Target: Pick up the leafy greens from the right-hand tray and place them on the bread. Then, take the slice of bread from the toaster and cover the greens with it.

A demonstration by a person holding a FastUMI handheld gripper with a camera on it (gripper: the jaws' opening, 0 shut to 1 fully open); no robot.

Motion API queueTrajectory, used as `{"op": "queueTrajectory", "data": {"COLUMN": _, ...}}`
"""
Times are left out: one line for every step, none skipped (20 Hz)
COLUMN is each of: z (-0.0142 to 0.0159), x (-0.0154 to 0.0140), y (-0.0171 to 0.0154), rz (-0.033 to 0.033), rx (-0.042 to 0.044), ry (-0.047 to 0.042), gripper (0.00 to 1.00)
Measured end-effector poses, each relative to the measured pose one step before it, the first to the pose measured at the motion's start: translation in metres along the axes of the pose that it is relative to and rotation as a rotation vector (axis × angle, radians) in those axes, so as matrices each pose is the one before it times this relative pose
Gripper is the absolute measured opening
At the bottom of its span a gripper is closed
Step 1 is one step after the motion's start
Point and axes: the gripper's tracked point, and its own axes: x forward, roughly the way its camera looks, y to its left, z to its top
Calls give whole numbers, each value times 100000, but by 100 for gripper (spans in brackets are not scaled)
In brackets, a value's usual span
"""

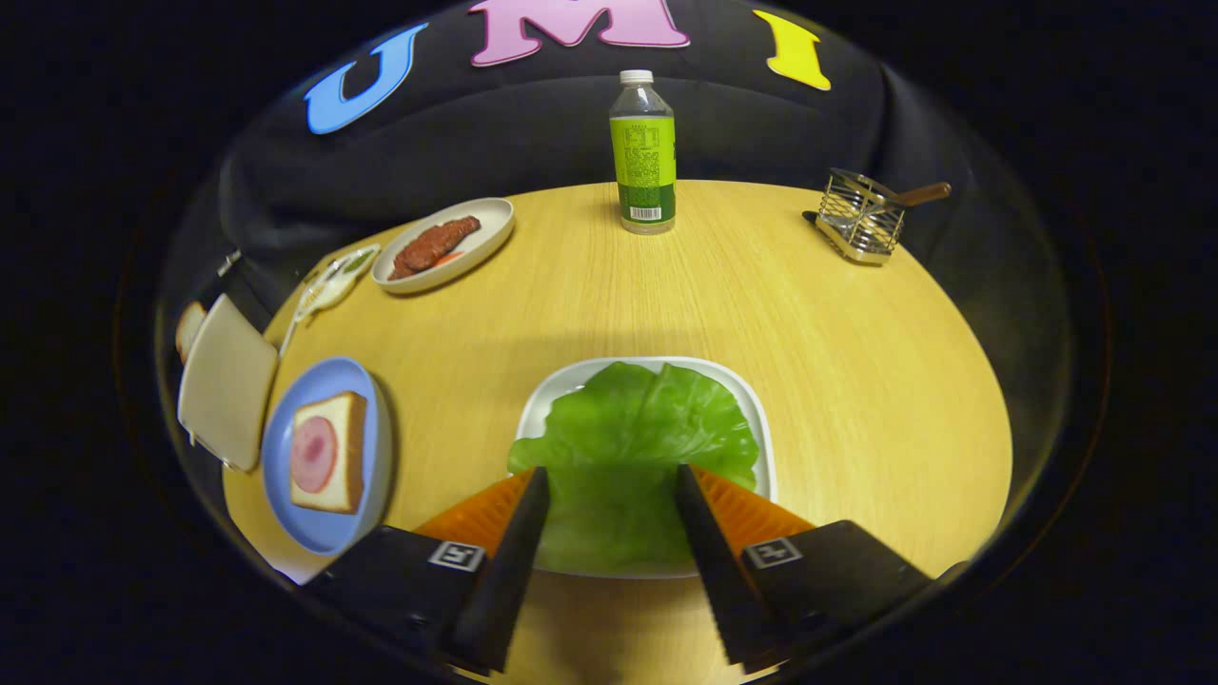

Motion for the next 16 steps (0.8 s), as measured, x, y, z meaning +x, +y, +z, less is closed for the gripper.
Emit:
{"op": "queueTrajectory", "data": {"z": -10, "x": 203, "y": 103, "rz": 34, "rx": -1803, "ry": -876, "gripper": 72}}
{"op": "queueTrajectory", "data": {"z": -134, "x": -202, "y": 75, "rz": 277, "rx": -877, "ry": -443, "gripper": 69}}
{"op": "queueTrajectory", "data": {"z": 2, "x": 33, "y": 106, "rz": 1092, "rx": -128, "ry": -252, "gripper": 65}}
{"op": "queueTrajectory", "data": {"z": 23, "x": 19, "y": 177, "rz": 1000, "rx": 9, "ry": -5, "gripper": 64}}
{"op": "queueTrajectory", "data": {"z": 25, "x": -8, "y": 125, "rz": 995, "rx": -190, "ry": -92, "gripper": 58}}
{"op": "queueTrajectory", "data": {"z": 27, "x": 56, "y": 348, "rz": 1944, "rx": 56, "ry": -56, "gripper": 48}}
{"op": "queueTrajectory", "data": {"z": -103, "x": -108, "y": 30, "rz": 1133, "rx": 131, "ry": 596, "gripper": 40}}
{"op": "queueTrajectory", "data": {"z": 28, "x": -50, "y": 72, "rz": 1624, "rx": -982, "ry": 897, "gripper": 31}}
{"op": "queueTrajectory", "data": {"z": 46, "x": -115, "y": -5, "rz": 2237, "rx": -715, "ry": -14, "gripper": 31}}
{"op": "queueTrajectory", "data": {"z": -423, "x": 163, "y": 182, "rz": 1055, "rx": 4771, "ry": 237, "gripper": 30}}
{"op": "queueTrajectory", "data": {"z": 256, "x": 734, "y": -135, "rz": 2481, "rx": 2762, "ry": -561, "gripper": 6}}
{"op": "queueTrajectory", "data": {"z": 54, "x": -878, "y": 178, "rz": 3150, "rx": 686, "ry": 1043, "gripper": 7}}
{"op": "queueTrajectory", "data": {"z": 99, "x": 52, "y": 76, "rz": 2417, "rx": 1382, "ry": 145, "gripper": 7}}
{"op": "queueTrajectory", "data": {"z": 66, "x": -38, "y": -31, "rz": 1591, "rx": 1474, "ry": 449, "gripper": 6}}
{"op": "queueTrajectory", "data": {"z": 125, "x": 2, "y": -79, "rz": 265, "rx": 983, "ry": 242, "gripper": 5}}
{"op": "queueTrajectory", "data": {"z": 76, "x": -195, "y": -270, "rz": -1612, "rx": -764, "ry": -4, "gripper": 5}}
